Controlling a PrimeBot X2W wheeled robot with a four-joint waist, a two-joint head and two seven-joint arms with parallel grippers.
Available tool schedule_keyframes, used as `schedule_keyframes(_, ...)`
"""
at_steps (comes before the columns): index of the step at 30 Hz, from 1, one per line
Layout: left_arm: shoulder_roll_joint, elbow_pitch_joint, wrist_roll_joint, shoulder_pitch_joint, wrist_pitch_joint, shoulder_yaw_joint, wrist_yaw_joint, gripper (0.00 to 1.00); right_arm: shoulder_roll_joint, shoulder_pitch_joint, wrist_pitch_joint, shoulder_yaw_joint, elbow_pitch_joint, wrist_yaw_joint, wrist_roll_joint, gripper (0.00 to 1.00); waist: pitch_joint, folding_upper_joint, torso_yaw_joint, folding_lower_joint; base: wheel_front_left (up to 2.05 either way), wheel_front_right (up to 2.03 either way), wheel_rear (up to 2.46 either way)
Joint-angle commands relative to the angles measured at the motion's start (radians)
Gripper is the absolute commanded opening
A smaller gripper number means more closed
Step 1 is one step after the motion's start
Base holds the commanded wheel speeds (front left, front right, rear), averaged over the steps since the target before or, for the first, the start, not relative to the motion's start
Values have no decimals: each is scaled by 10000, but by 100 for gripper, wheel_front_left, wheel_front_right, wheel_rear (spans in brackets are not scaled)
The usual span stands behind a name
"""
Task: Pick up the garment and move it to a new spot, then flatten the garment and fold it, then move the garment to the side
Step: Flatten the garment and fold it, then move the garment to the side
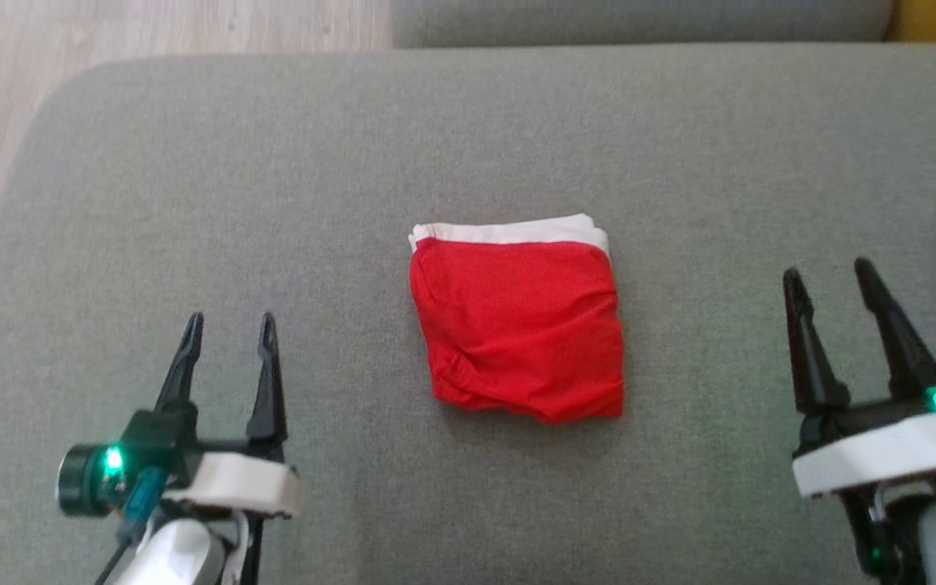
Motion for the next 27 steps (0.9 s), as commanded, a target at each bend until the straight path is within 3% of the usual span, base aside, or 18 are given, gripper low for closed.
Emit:
schedule_keyframes(1, 365, -299, -5, -105, -17, 495, 67, 100, -34, 34, 93, 139, -478, -17, -87, 100, -216, 0, -51, 1, 0, 0, 0)
schedule_keyframes(14, 747, -644, -157, 1114, 381, 362, 363, 100, 501, 1439, 793, -38, -888, -17, -85, 100, -1144, 0, -148, 1, 0, 0, 0)
schedule_keyframes(27, 814, -844, -194, 1234, 515, 296, 476, 100, 626, 1482, 854, 13, -951, -17, -58, 100, -1171, 0, -190, 1, 0, 0, 0)
